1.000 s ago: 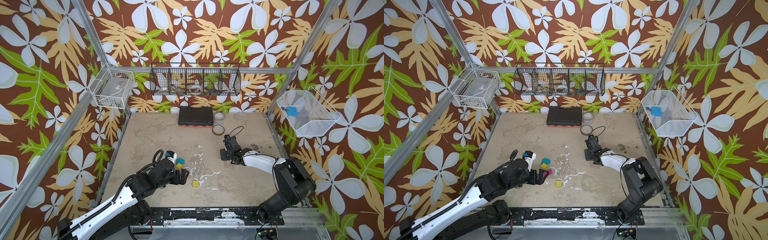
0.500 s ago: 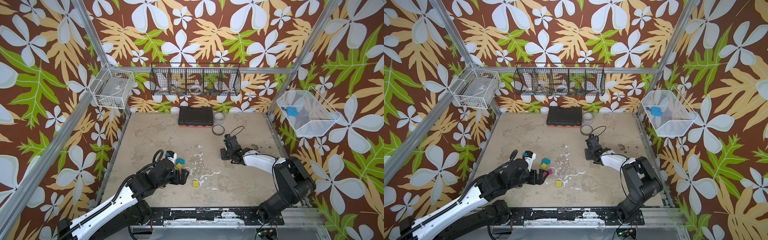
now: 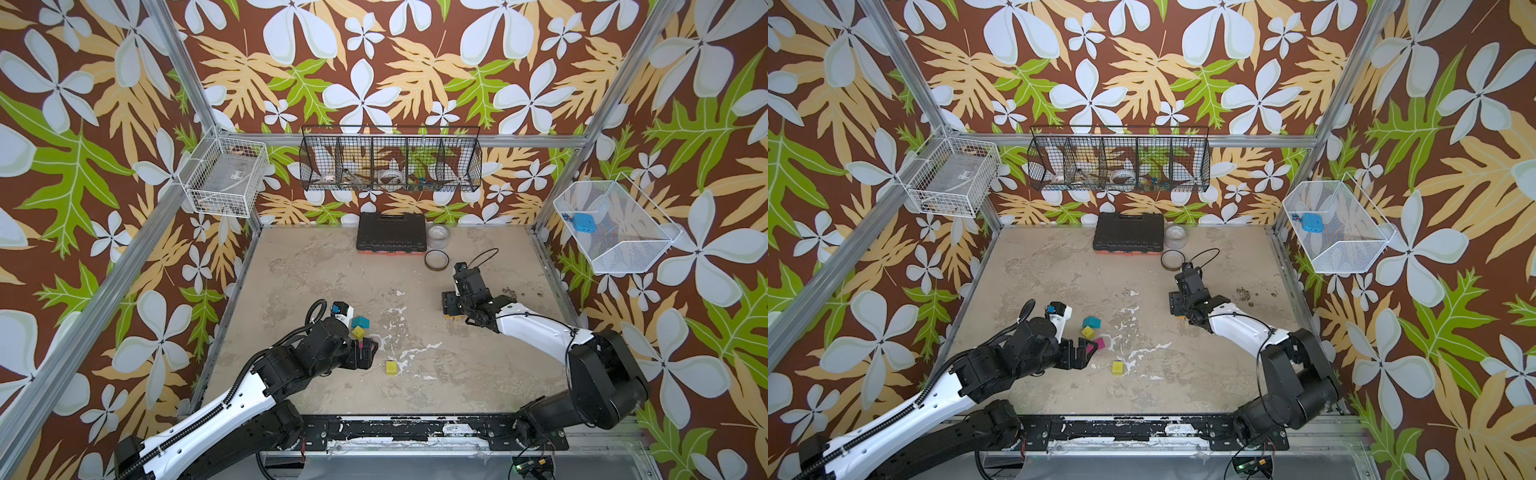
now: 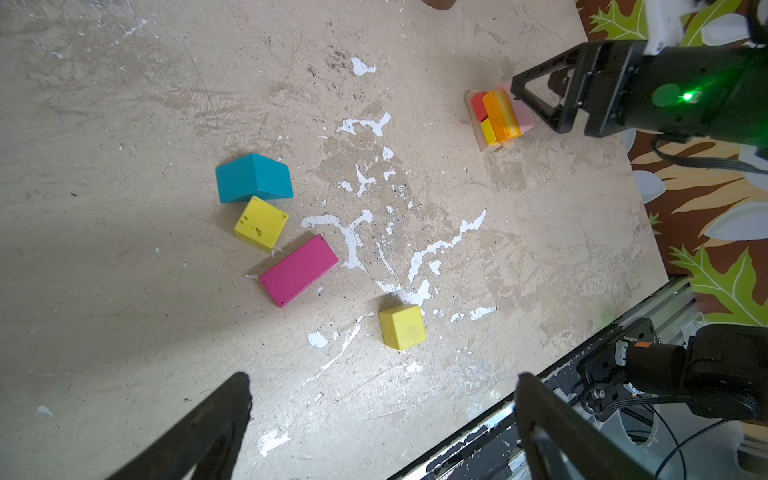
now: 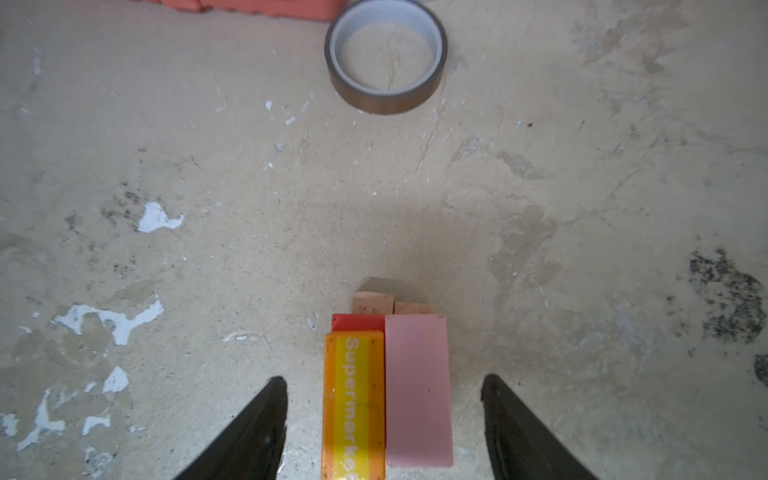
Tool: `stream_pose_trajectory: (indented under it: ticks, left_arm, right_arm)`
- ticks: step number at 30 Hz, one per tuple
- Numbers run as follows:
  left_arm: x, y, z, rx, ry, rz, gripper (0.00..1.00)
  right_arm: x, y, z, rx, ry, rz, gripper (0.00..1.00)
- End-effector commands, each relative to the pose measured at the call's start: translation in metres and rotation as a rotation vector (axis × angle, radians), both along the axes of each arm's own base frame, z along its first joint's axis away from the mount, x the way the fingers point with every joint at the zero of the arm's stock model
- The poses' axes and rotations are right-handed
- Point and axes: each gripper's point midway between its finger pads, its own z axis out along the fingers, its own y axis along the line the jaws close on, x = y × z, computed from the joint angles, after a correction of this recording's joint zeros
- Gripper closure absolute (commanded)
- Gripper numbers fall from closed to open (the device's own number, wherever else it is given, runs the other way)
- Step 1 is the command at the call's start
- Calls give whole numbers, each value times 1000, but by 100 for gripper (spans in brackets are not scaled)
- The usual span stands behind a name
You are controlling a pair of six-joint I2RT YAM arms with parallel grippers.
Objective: Build the wood block tower
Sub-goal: 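Raise the right gripper and move it toward the yellow cube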
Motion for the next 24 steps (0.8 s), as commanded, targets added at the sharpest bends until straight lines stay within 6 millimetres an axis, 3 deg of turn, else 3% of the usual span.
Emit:
stream_pose_trajectory:
  ticks: [1,7,11,14,19,24]
  left_arm:
    - [3,-2,5,-20,-18,5,0]
    - [3,1,9,-27,-32,18,0]
    - [4,2,10,-25,-35,23,0]
    - [3,2,11,-30,-37,22,0]
    - [3,2,15,-44,-50,21,0]
    - [4,2,8,-20,-34,26,0]
  right_arm:
    - [-14,3,19,63,-43,-2,24]
    - [-75,50,63,201,-186,128,21]
    - [-123,89,63,310,-202,250,22]
    - [-147,111,54,333,-181,309,23]
    - [-165,138,54,285,-206,336,24]
    - [-164,142,39,227,-198,310,23]
